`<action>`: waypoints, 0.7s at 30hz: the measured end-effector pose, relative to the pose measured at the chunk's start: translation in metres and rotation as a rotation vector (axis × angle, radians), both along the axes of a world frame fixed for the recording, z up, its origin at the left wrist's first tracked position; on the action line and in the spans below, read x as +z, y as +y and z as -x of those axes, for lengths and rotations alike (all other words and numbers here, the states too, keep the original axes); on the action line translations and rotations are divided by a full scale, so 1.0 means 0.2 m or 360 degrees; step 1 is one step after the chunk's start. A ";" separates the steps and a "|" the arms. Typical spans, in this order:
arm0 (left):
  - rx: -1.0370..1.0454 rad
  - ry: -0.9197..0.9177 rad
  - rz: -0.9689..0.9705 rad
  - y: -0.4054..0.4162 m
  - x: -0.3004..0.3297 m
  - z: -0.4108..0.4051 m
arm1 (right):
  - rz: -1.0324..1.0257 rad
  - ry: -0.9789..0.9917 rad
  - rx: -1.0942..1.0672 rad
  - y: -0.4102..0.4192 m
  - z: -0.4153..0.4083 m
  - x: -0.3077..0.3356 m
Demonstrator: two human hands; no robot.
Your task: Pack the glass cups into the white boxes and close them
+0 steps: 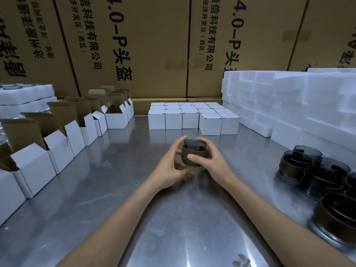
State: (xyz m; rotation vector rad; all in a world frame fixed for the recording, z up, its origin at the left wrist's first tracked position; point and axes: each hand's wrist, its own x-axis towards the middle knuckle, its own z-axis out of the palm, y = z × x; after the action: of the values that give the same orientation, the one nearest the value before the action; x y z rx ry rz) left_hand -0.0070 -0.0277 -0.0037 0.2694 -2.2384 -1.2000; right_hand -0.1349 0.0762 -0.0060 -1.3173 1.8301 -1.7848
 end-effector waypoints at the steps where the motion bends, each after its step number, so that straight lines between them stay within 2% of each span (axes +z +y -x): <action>1: 0.0009 0.0005 0.0003 0.00 0.00 0.00 | 0.0007 -0.0100 0.0025 0.00 0.00 0.01; 6: 0.0172 0.0119 -0.0103 0.00 0.00 0.01 | 0.0026 -0.0291 0.0179 0.02 -0.03 0.04; 11: 0.0346 0.0157 -0.0298 -0.02 0.01 0.01 | -0.0109 -0.0248 0.0214 0.04 -0.02 0.06; 14: 0.0344 0.0132 -0.0500 -0.01 0.03 0.00 | -0.0260 -0.0171 0.0188 0.05 -0.02 0.06; 21: 0.0425 -0.0089 -0.0572 -0.01 0.08 -0.01 | -0.0543 -0.0064 0.0136 0.04 -0.03 0.06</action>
State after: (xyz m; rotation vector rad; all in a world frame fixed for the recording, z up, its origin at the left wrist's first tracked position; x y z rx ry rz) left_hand -0.0043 -0.0295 0.0116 0.7258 -1.9431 -1.4508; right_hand -0.1293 0.0838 0.0054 -1.1977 1.9186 -1.3689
